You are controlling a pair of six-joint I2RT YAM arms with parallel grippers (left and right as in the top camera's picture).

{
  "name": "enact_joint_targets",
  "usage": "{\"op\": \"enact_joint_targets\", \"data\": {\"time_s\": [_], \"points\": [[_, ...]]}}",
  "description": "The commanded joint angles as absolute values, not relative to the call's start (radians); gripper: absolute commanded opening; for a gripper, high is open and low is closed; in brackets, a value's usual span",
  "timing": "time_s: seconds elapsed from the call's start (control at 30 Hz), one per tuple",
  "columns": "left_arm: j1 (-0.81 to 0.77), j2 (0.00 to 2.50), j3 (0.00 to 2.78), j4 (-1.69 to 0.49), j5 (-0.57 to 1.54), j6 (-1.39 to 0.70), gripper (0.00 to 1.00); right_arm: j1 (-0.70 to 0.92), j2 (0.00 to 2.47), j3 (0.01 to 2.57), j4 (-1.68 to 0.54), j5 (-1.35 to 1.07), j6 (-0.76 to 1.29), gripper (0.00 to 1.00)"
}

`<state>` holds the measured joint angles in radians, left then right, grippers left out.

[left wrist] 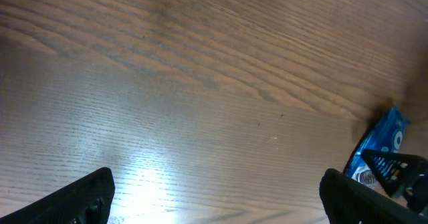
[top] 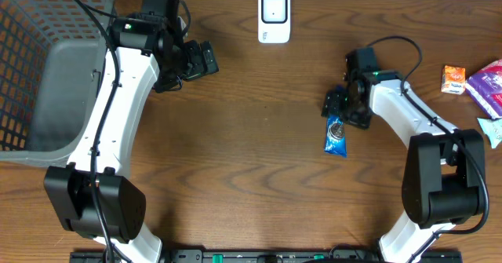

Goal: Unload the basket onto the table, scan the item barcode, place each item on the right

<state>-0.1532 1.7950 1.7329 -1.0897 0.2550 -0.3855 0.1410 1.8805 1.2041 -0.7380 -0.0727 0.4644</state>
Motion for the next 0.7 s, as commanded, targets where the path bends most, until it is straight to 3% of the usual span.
{"op": "enact_joint_targets", "data": {"time_s": [0.0, 0.1, 0.17, 0.2, 0.27, 0.33, 0.5, 0.67], "points": [[-0.150, 1.797, 1.738, -1.091, 0.241, -0.376, 0.98, 0.155, 1.870, 1.149, -0.714, 0.040, 0.508, 0.78], [-0.150, 1.797, 1.738, -1.092, 0.241, -0.376, 0.98, 0.154, 1.870, 1.099, -0.618, 0.013, 0.508, 0.77], [-0.150, 1.797, 1.738, -1.092, 0.241, -0.376, 0.98, 0.154, 1.870, 1.068, -0.546, -0.012, 0.508, 0.69], [-0.150, 1.797, 1.738, -1.092, 0.241, -0.376, 0.98, 0.154, 1.870, 1.056, -0.511, -0.030, 0.508, 0.60], [-0.150, 1.797, 1.738, -1.091, 0.241, -0.376, 0.98, 0.154, 1.870, 1.045, -0.471, -0.055, 0.518, 0.27], [-0.150, 1.797, 1.738, -1.091, 0.241, -0.376, 0.98, 0.154, 1.870, 1.045, -0.448, -0.091, 0.530, 0.01], [-0.150, 1.797, 1.738, -1.092, 0.241, -0.376, 0.98, 0.138, 1.870, 1.050, -0.379, -0.315, 0.531, 0.01], [-0.150, 1.797, 1.738, -1.091, 0.241, -0.376, 0.98, 0.083, 1.870, 1.060, -0.190, -0.816, 0.662, 0.02]]}}
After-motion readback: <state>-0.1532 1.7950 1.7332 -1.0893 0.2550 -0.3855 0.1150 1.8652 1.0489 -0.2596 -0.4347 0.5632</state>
